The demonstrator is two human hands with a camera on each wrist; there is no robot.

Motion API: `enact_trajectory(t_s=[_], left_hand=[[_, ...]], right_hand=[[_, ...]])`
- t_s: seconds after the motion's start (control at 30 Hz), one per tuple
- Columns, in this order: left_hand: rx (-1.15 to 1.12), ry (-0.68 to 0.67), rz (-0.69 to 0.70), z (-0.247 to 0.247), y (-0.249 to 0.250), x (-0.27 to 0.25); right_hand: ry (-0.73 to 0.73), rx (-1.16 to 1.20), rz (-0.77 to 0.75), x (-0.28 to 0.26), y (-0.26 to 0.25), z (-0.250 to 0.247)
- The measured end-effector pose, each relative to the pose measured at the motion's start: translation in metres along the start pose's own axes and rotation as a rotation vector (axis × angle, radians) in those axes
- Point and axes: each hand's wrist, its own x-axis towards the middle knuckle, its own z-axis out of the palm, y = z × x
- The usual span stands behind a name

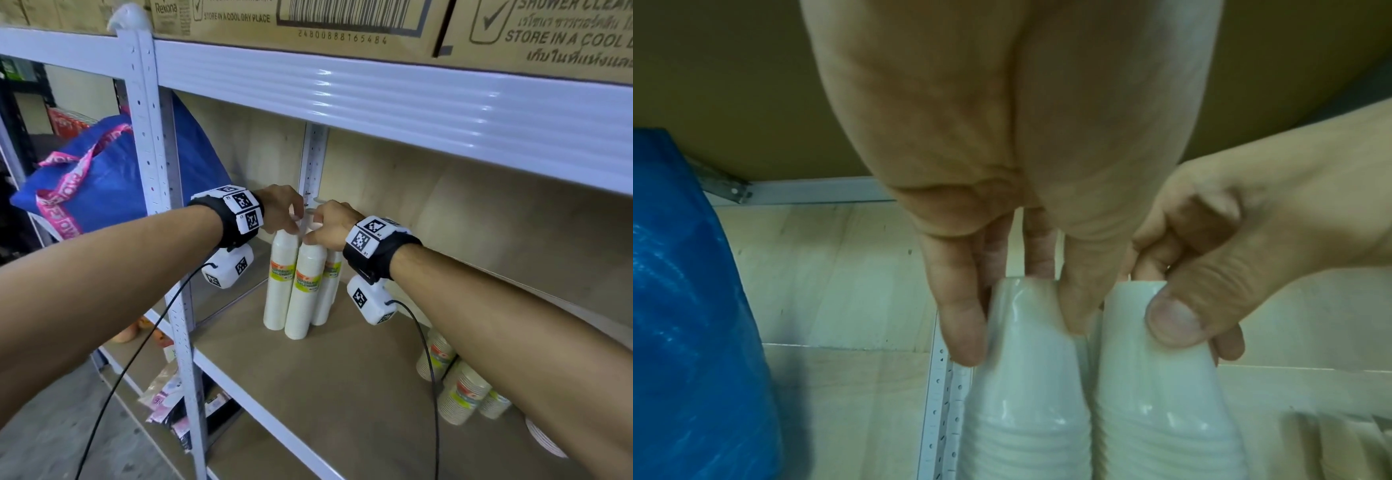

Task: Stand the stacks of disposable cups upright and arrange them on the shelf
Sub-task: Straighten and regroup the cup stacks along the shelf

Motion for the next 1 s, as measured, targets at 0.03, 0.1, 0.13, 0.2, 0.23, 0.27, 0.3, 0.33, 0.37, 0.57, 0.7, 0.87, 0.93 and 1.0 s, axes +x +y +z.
enact_trajectory(t_s=[0.03, 0.1, 0.13, 0.2, 0.23, 0.27, 0.3, 0.33, 0.37, 0.57, 0.7, 0.87, 0.93, 1.0], left_hand=[[0.003, -0.002, 0.004, -0.001, 0.000, -0.001], [0.007, -0.019, 0.009, -0.002, 0.001, -0.001], [0.009, -0.032, 0.016, -0.003, 0.002, -0.001], [0.007, -0.065, 0.036, -0.005, 0.007, 0.001], [0.001, -0.080, 0.046, -0.007, 0.011, 0.002], [-0.003, -0.095, 0.057, -0.009, 0.015, 0.002], [-0.008, -0.112, 0.064, -0.011, 0.020, 0.003], [-0.017, -0.133, 0.068, -0.012, 0.025, 0.005], [-0.026, -0.153, 0.076, -0.013, 0.032, 0.007], [-0.032, -0.185, 0.140, -0.016, 0.071, 0.017], [-0.020, -0.183, 0.193, -0.013, 0.102, 0.029], [-0.049, -0.159, 0.242, -0.001, 0.132, 0.052], [-0.065, -0.165, 0.252, 0.005, 0.141, 0.062], [-0.082, -0.157, 0.262, 0.012, 0.147, 0.072]], right_hand=[[-0.003, -0.001, 0.006, -0.001, 0.000, -0.001], [-0.006, -0.007, 0.007, -0.003, 0.000, -0.003], [-0.010, -0.010, 0.002, -0.004, 0.002, -0.004], [-0.015, -0.009, -0.008, -0.008, 0.005, -0.007], [-0.025, 0.004, 0.002, -0.010, 0.007, -0.010], [-0.031, 0.018, 0.012, -0.010, 0.009, -0.011], [-0.036, 0.028, 0.027, -0.011, 0.012, -0.013], [-0.043, 0.036, 0.048, -0.012, 0.015, -0.015], [-0.049, 0.037, 0.066, -0.013, 0.020, -0.018], [-0.061, -0.002, 0.194, -0.028, 0.050, -0.039], [-0.036, -0.028, 0.268, -0.039, 0.075, -0.050], [0.002, -0.037, 0.335, -0.048, 0.105, -0.060], [0.028, -0.028, 0.351, -0.049, 0.116, -0.063], [0.057, -0.034, 0.363, -0.049, 0.126, -0.065]])
